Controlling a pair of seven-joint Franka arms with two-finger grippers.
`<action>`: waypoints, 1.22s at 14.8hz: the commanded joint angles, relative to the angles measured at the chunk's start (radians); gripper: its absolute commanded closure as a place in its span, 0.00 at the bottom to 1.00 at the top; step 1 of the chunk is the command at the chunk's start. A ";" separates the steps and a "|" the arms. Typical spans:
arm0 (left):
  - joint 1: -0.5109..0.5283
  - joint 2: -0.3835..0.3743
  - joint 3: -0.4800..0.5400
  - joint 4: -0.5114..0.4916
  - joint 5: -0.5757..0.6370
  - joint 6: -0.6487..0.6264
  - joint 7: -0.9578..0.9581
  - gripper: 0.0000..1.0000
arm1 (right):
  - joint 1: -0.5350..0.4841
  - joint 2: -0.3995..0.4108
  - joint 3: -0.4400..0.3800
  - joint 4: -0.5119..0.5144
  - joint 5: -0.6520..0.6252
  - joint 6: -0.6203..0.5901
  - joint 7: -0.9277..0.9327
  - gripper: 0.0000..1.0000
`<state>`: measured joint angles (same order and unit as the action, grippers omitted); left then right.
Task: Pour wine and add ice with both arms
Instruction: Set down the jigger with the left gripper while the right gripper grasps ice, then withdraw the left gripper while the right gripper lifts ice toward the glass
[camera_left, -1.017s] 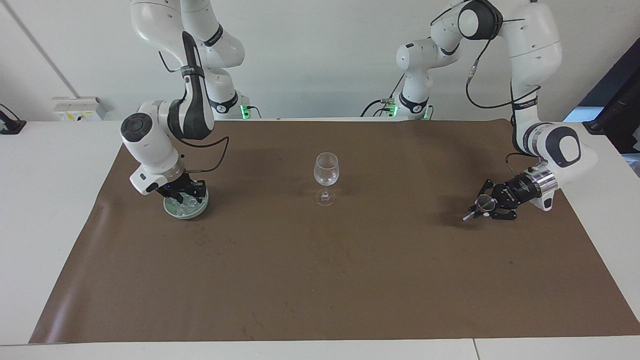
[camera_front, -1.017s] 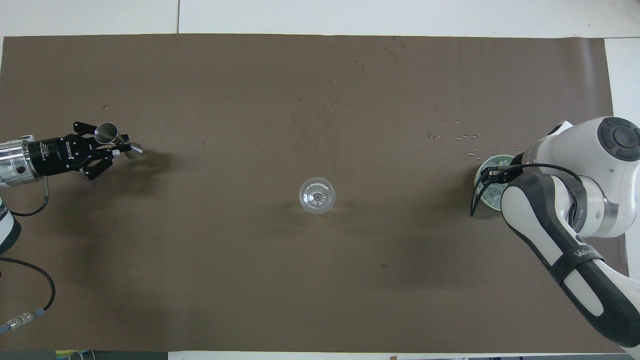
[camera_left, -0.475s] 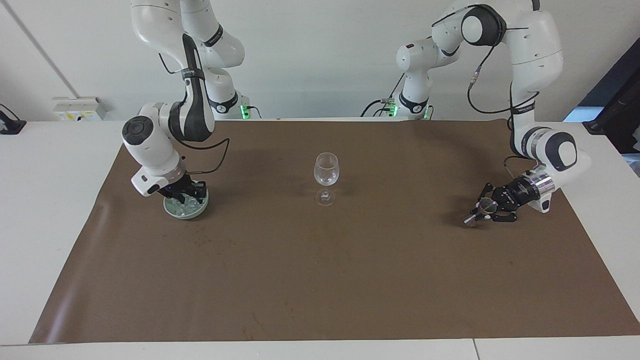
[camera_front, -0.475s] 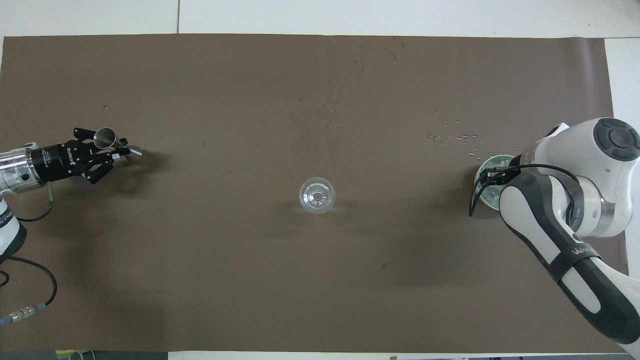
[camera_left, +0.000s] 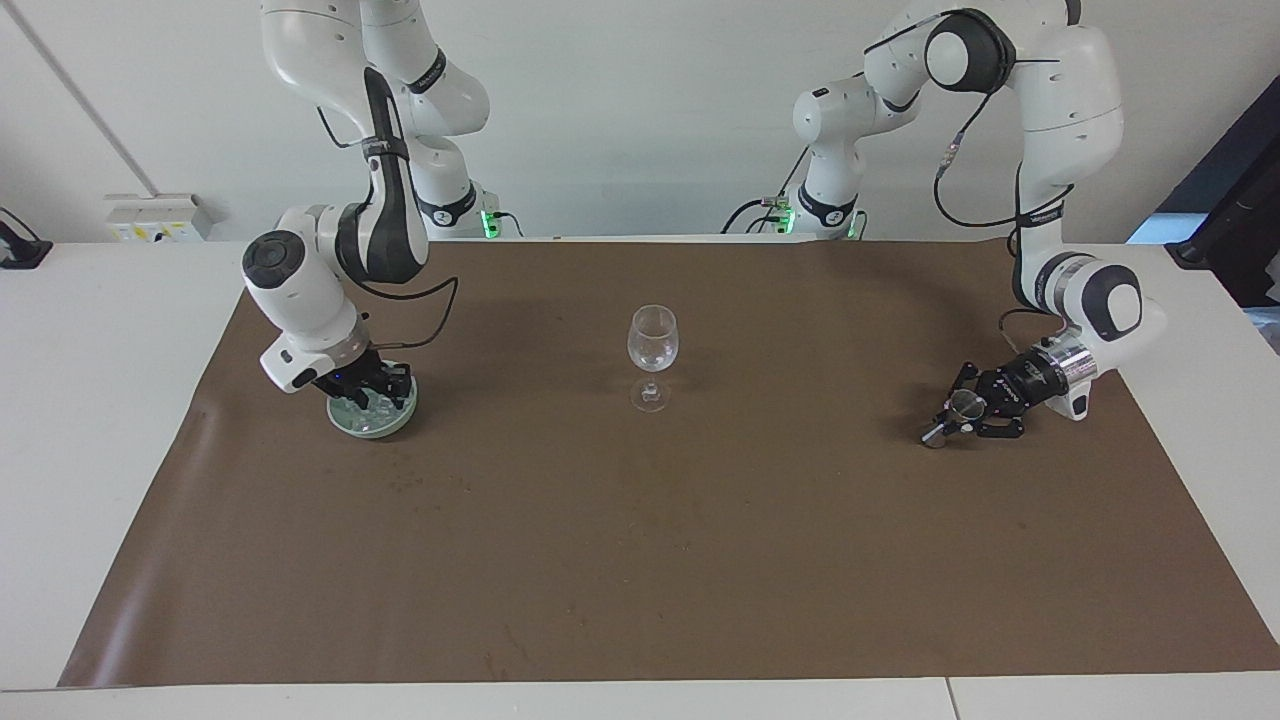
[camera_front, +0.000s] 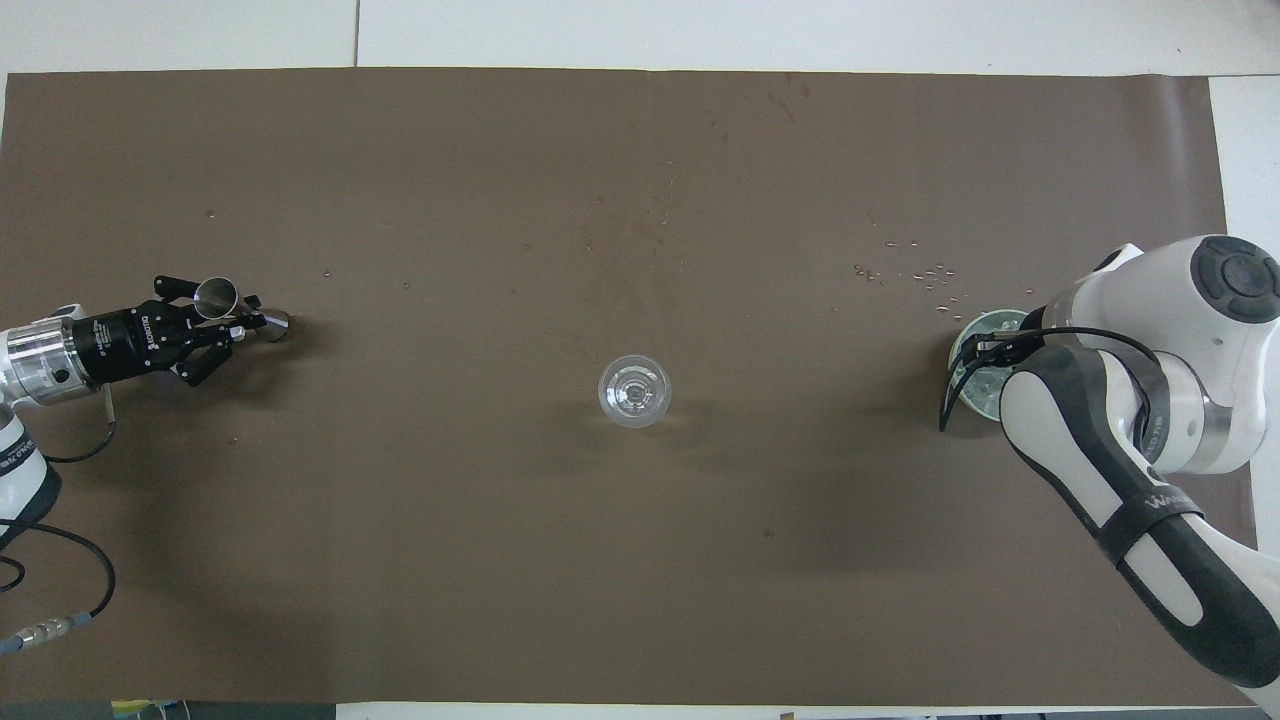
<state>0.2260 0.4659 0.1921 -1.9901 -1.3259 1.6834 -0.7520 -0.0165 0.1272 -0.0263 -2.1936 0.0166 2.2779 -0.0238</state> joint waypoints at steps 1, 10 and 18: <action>0.012 -0.021 -0.005 -0.024 -0.007 -0.019 0.031 0.00 | -0.002 0.003 0.003 -0.005 0.013 0.020 0.013 0.45; 0.000 -0.018 0.010 0.112 0.317 -0.001 0.023 0.00 | -0.002 0.002 0.003 -0.008 0.013 0.017 0.013 0.50; -0.059 -0.061 0.003 0.381 0.773 -0.005 0.066 0.00 | 0.000 0.000 0.003 -0.012 0.013 0.017 0.012 0.73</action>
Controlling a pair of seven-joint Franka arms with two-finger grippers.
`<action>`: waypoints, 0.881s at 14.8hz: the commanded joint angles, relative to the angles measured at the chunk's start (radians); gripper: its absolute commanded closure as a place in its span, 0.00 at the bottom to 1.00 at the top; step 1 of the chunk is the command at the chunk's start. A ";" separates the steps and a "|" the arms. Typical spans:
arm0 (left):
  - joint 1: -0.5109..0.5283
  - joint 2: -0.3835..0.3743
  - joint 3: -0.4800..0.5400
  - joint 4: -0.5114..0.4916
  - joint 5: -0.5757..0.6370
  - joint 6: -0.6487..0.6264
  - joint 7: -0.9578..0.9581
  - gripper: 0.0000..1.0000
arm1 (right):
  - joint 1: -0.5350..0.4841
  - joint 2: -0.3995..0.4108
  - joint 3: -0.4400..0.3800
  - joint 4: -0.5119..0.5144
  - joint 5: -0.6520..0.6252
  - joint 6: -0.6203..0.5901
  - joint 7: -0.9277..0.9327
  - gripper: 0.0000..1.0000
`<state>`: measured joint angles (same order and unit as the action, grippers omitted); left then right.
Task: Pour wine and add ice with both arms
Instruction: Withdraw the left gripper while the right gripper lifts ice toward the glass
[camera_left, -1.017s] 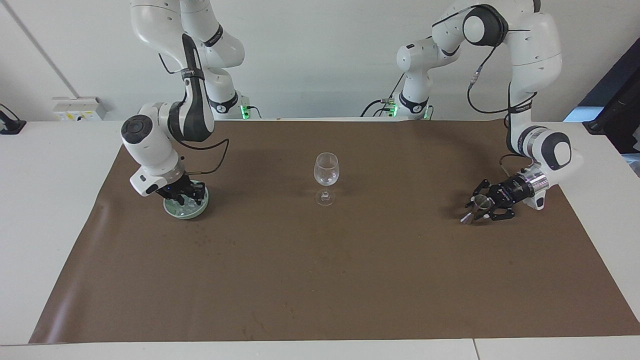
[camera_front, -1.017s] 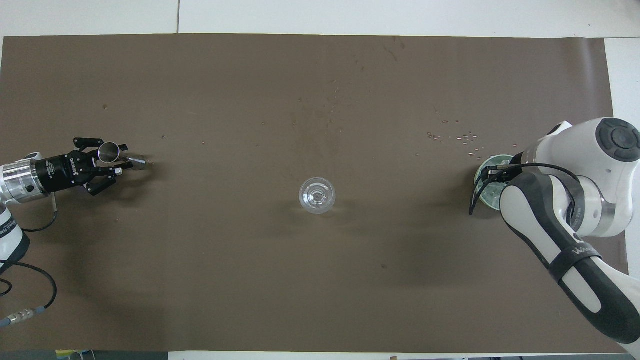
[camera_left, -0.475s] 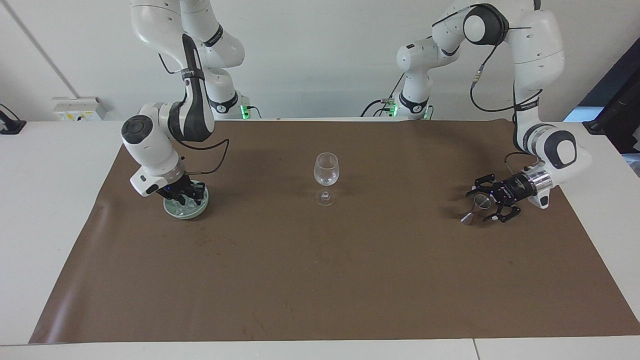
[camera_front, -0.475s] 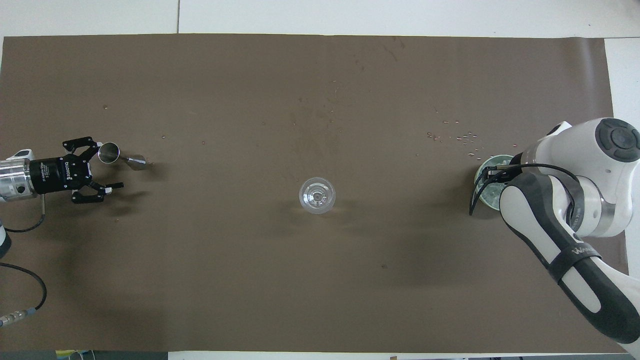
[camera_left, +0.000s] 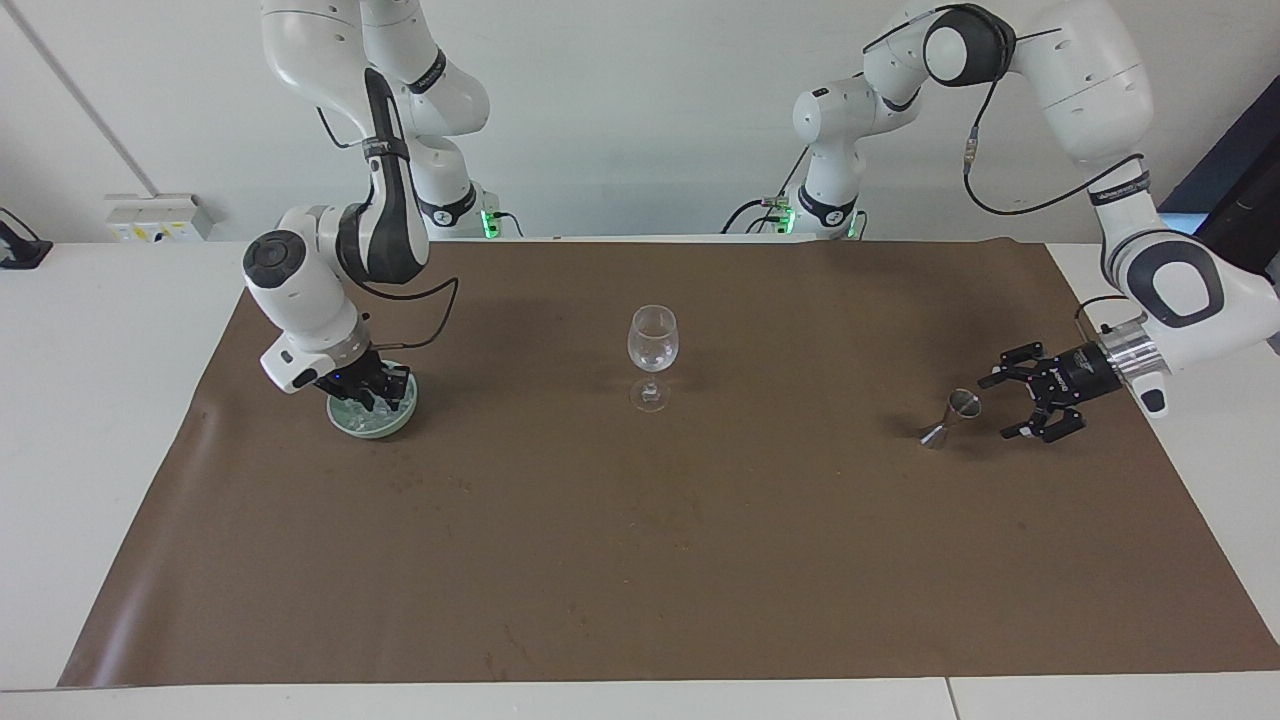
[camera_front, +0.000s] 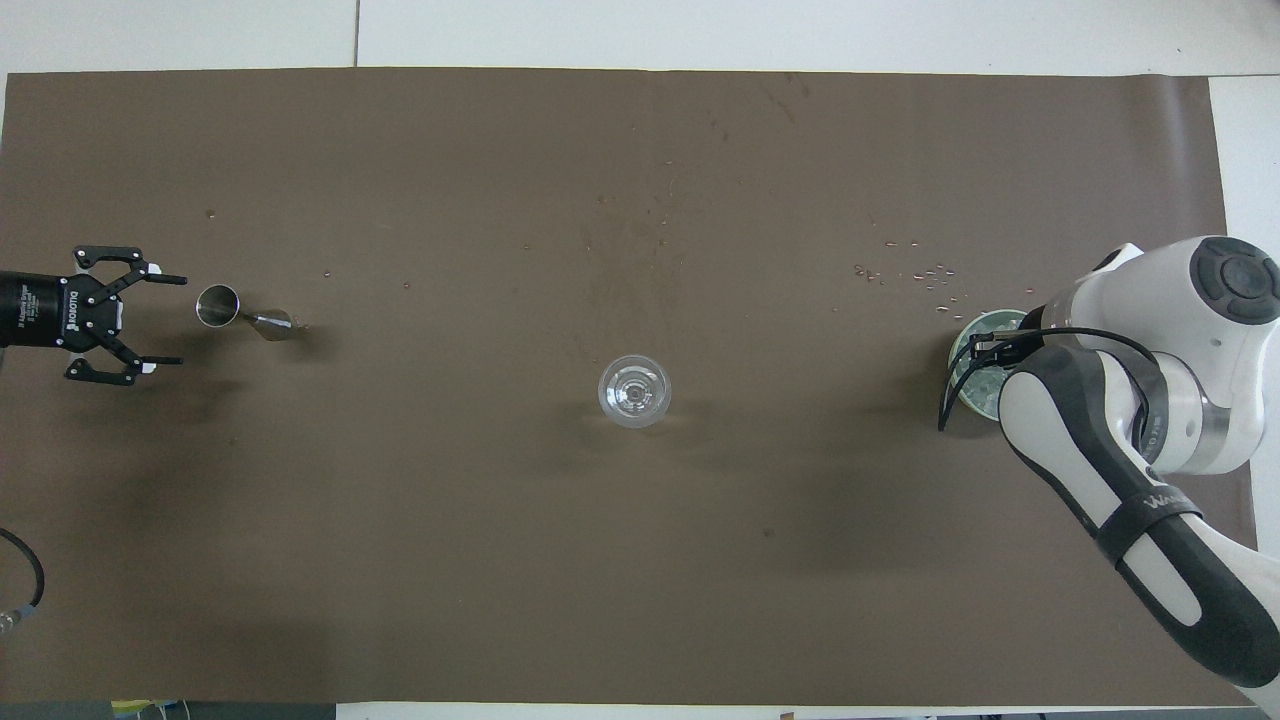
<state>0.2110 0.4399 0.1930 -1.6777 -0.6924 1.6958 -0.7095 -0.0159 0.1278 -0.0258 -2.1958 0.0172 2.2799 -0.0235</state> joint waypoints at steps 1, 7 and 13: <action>-0.079 -0.071 0.002 0.072 0.202 -0.013 0.083 0.00 | -0.001 0.000 0.003 -0.010 0.012 0.016 0.011 0.80; -0.238 -0.231 0.005 0.073 0.394 -0.053 0.110 0.00 | 0.004 0.000 0.004 0.017 0.012 -0.017 0.013 0.96; -0.297 -0.299 -0.001 0.065 0.517 -0.056 0.479 0.00 | 0.065 -0.020 0.017 0.240 0.012 -0.299 0.062 0.97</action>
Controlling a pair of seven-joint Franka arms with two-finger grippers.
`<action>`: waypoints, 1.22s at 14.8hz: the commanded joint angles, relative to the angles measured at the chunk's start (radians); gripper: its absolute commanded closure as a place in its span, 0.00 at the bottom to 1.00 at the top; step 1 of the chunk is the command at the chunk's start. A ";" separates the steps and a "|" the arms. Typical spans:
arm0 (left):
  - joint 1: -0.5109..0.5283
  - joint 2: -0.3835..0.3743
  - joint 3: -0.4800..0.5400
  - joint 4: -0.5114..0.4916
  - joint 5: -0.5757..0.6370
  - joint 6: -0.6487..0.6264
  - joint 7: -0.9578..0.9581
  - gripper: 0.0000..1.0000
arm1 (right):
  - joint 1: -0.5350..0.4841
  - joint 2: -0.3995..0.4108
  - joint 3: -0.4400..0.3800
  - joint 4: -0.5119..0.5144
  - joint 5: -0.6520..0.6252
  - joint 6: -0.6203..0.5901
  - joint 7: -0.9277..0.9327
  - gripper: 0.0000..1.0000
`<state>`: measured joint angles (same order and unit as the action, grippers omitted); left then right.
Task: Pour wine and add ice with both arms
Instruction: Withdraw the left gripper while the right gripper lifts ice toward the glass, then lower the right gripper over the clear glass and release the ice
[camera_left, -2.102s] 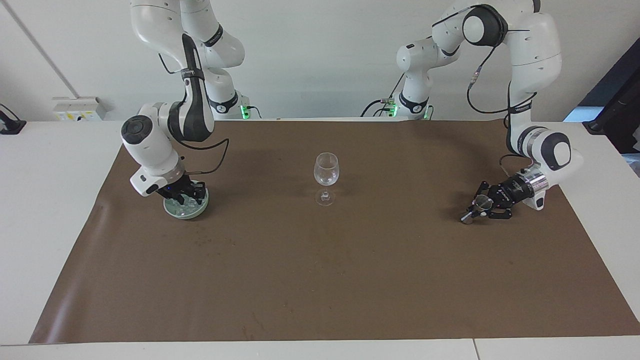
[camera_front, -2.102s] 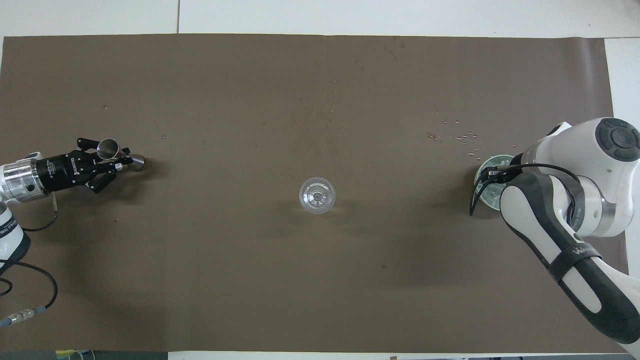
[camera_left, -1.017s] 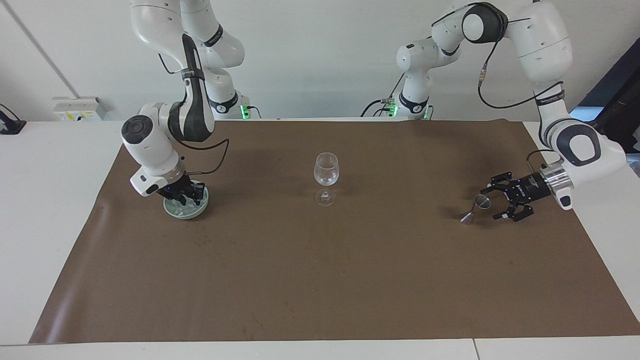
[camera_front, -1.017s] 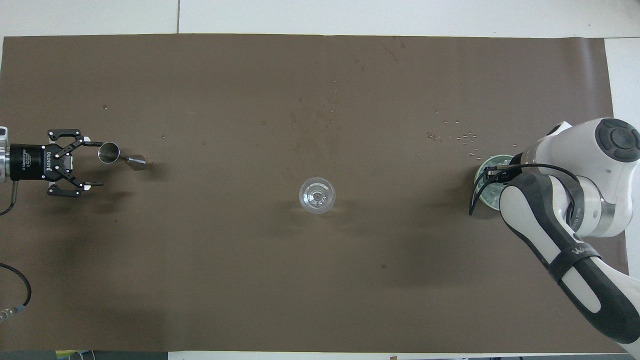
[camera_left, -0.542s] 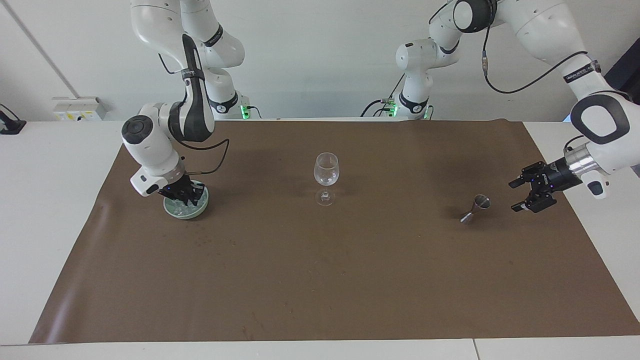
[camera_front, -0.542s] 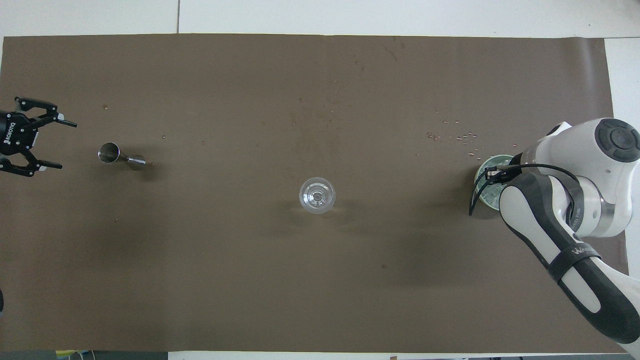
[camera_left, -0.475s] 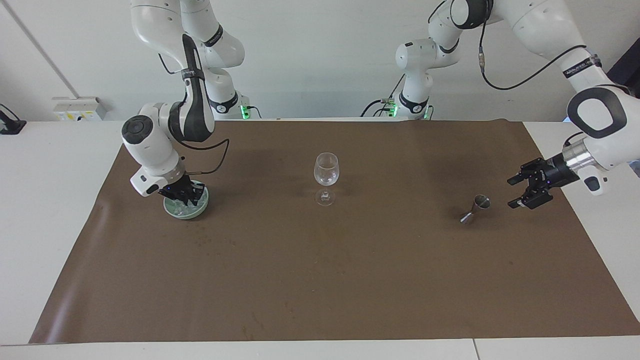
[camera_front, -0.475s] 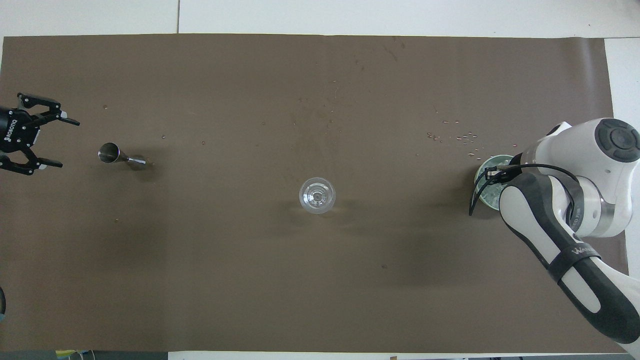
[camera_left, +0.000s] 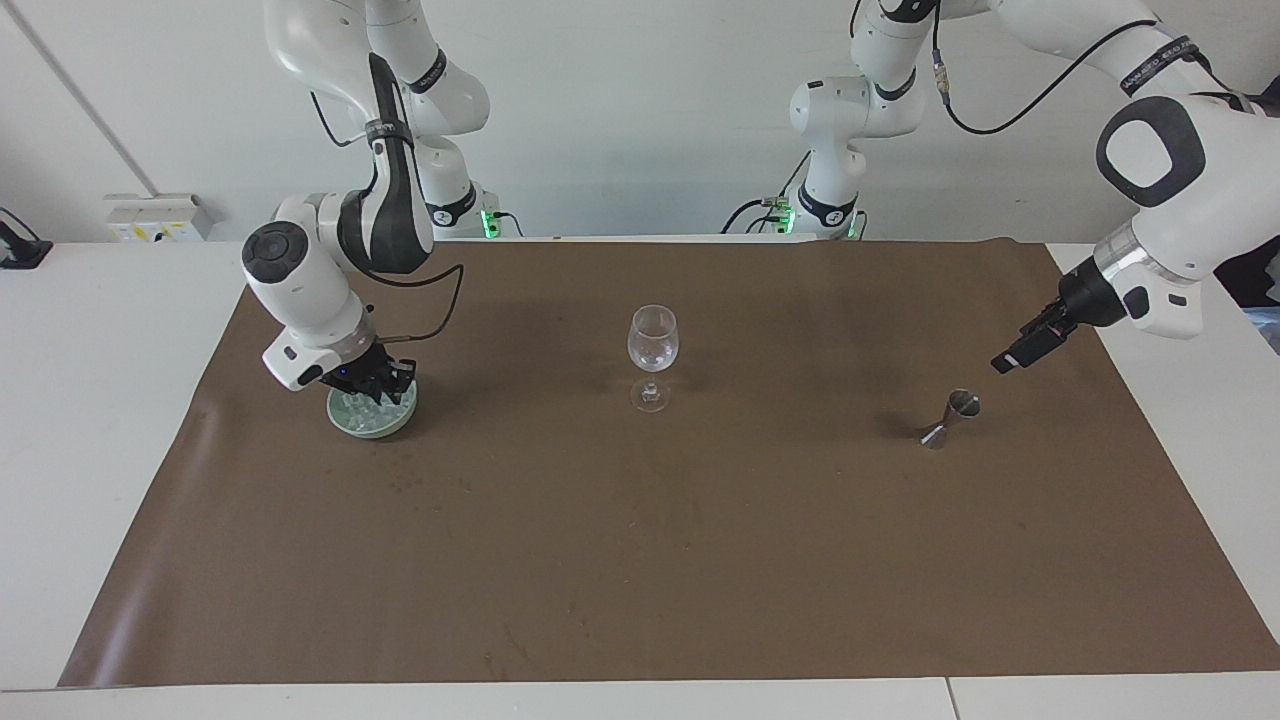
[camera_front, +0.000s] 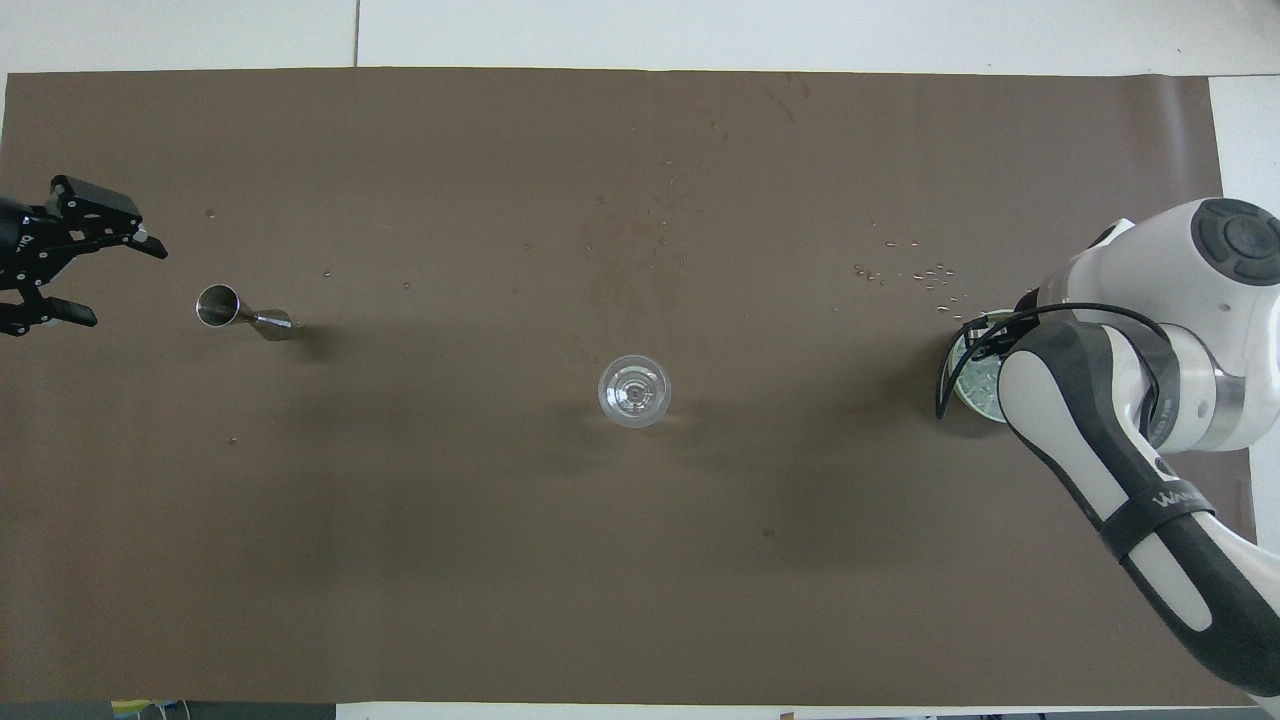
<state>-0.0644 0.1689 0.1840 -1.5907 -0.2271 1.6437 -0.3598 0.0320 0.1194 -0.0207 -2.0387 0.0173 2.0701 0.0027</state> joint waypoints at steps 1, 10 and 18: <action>-0.025 -0.029 0.008 -0.018 0.075 -0.002 0.198 0.00 | 0.038 -0.023 0.013 0.116 0.012 -0.125 0.060 0.97; 0.043 -0.130 -0.128 -0.044 0.198 -0.033 0.426 0.00 | 0.366 0.003 0.027 0.454 0.148 -0.317 0.518 0.96; 0.063 -0.207 -0.190 -0.139 0.218 -0.036 0.426 0.00 | 0.592 0.034 0.027 0.419 0.055 -0.160 0.592 0.95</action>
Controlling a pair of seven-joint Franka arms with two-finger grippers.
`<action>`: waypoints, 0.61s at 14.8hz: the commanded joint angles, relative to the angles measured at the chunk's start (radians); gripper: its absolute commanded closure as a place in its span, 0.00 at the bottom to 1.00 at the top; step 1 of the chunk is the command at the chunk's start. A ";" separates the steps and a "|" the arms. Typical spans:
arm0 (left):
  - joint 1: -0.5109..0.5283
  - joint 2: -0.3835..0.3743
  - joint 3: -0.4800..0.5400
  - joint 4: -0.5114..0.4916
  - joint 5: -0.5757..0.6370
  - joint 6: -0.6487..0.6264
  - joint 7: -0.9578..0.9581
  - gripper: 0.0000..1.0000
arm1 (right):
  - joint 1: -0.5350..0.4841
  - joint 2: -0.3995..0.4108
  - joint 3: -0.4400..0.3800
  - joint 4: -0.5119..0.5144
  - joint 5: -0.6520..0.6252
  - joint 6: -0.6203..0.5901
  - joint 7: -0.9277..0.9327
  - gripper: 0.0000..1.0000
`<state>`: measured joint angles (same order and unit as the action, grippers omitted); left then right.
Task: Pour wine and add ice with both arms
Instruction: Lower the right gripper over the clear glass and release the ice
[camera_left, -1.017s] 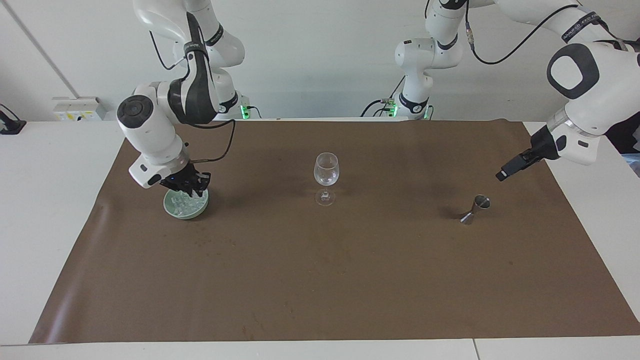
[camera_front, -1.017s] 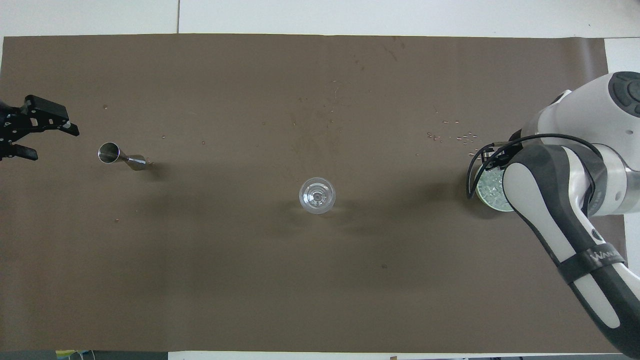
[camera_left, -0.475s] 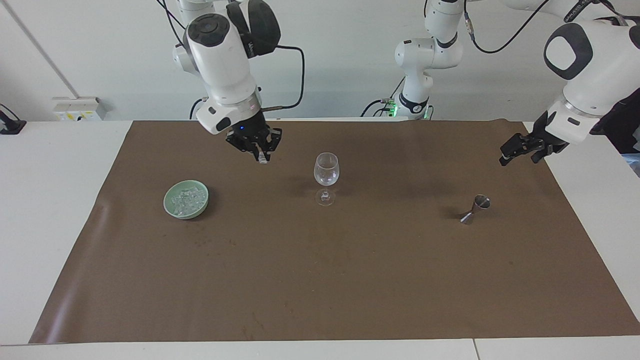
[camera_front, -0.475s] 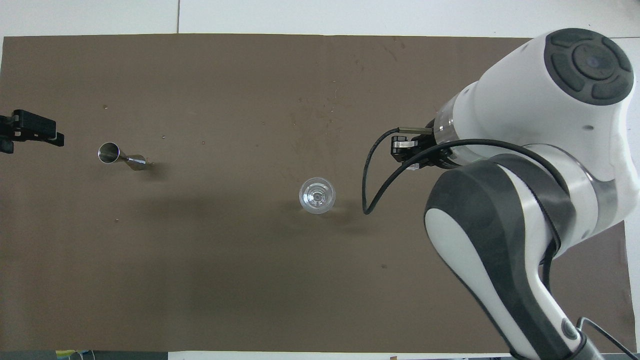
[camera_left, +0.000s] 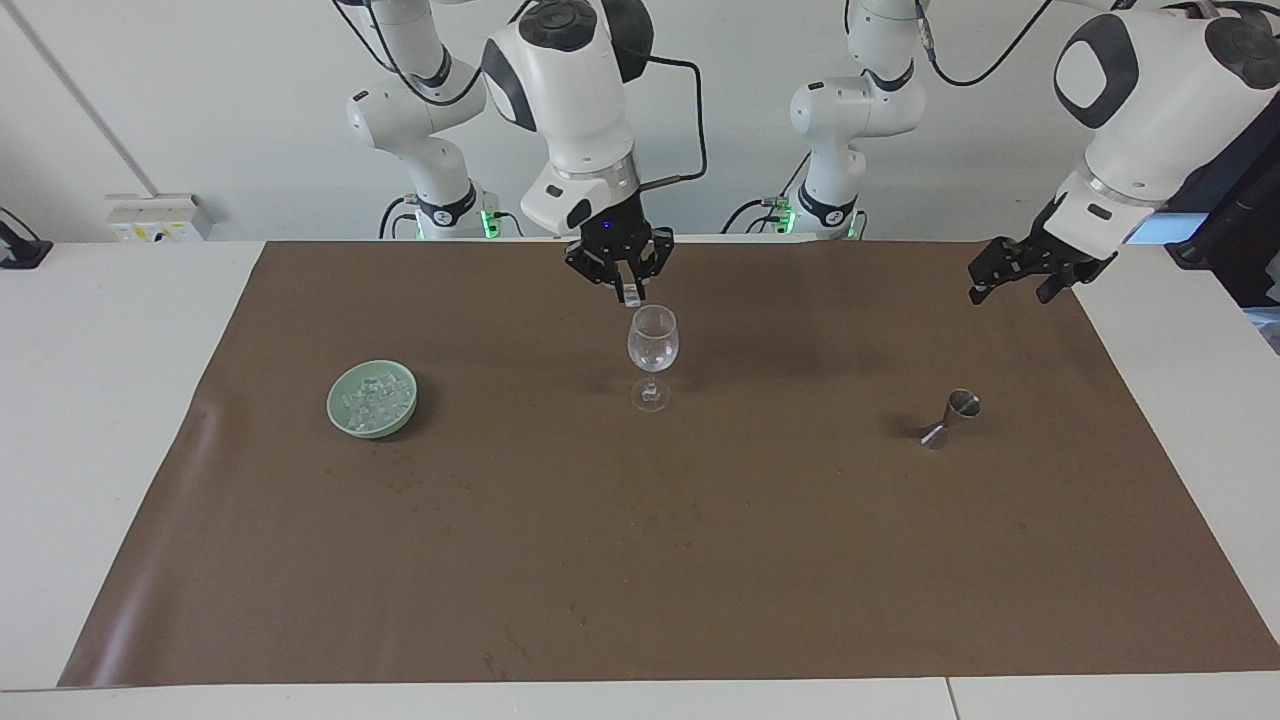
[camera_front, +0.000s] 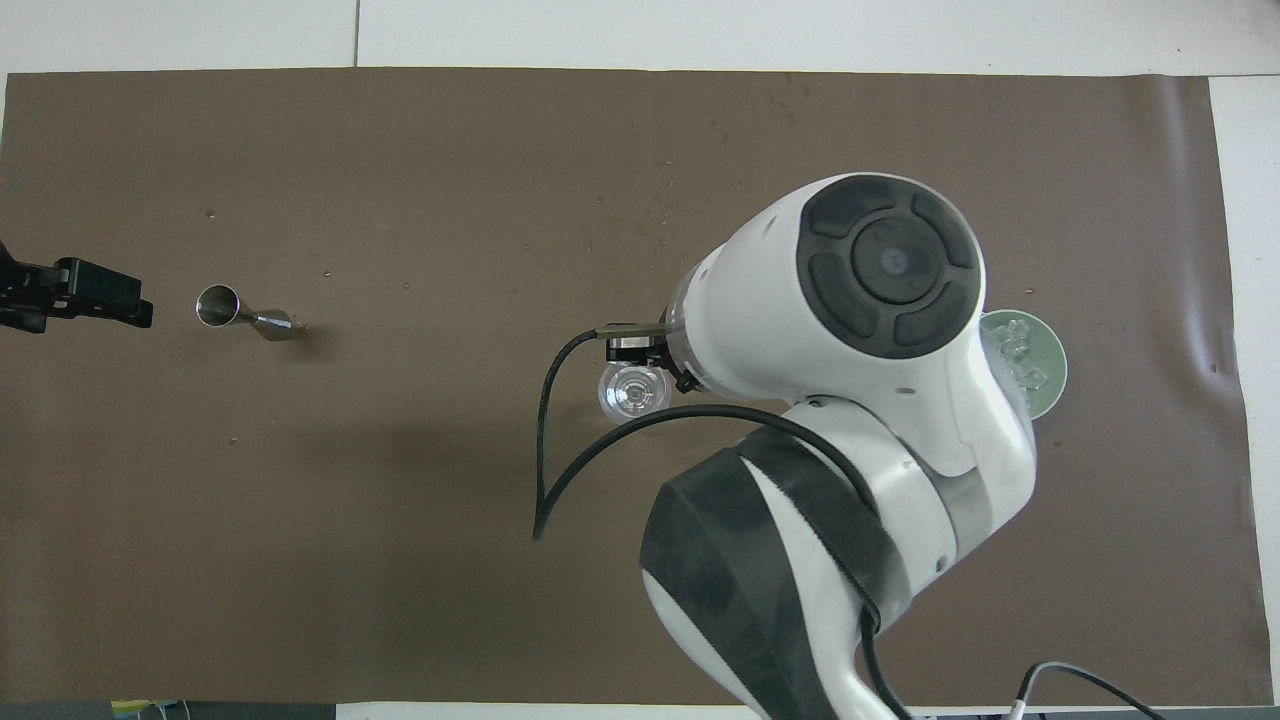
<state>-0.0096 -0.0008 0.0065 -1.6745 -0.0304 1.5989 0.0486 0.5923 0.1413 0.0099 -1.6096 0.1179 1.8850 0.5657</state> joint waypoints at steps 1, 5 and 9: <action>-0.007 -0.042 -0.013 -0.060 0.023 0.009 0.017 0.00 | 0.032 0.005 -0.004 -0.039 -0.053 0.037 0.028 0.95; -0.012 -0.051 -0.014 -0.071 0.041 0.009 0.016 0.00 | 0.072 -0.009 -0.004 -0.153 -0.054 0.141 0.031 0.93; -0.007 -0.041 -0.019 -0.054 0.043 0.027 0.060 0.00 | 0.075 -0.017 -0.004 -0.171 -0.054 0.149 0.031 0.89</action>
<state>-0.0195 -0.0193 -0.0073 -1.7093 -0.0119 1.6034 0.0693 0.6634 0.1546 0.0096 -1.7456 0.0781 2.0160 0.5874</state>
